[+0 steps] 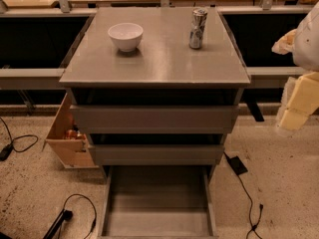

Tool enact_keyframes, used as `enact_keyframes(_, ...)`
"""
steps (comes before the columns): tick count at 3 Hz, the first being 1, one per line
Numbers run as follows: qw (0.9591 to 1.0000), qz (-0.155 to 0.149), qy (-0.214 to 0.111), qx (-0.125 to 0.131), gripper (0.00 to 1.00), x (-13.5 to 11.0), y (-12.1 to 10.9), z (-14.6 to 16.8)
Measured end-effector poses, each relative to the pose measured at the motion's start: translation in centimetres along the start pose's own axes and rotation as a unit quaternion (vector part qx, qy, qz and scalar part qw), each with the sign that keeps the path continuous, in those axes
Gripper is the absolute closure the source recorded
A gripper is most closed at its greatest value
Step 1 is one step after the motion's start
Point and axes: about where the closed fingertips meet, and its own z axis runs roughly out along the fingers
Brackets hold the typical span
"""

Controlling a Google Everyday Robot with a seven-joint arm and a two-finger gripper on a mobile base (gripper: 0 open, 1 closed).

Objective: Place redbull can into bottom drawer

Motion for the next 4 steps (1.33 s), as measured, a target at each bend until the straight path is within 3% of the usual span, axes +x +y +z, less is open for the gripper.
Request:
enact_keyframes(2, 0.9997, 0.012, -0.017, 0.012, 0.0, 0.1, -1.0, 0.3)
enact_keyframes(3, 0.9955, 0.041, -0.073, 0.044, 0.0, 0.5, -4.5, 1.1)
enact_keyframes(4, 0.9817, 0.079, -0.148, 0.09, 0.0, 1.5, -9.7, 1.6)
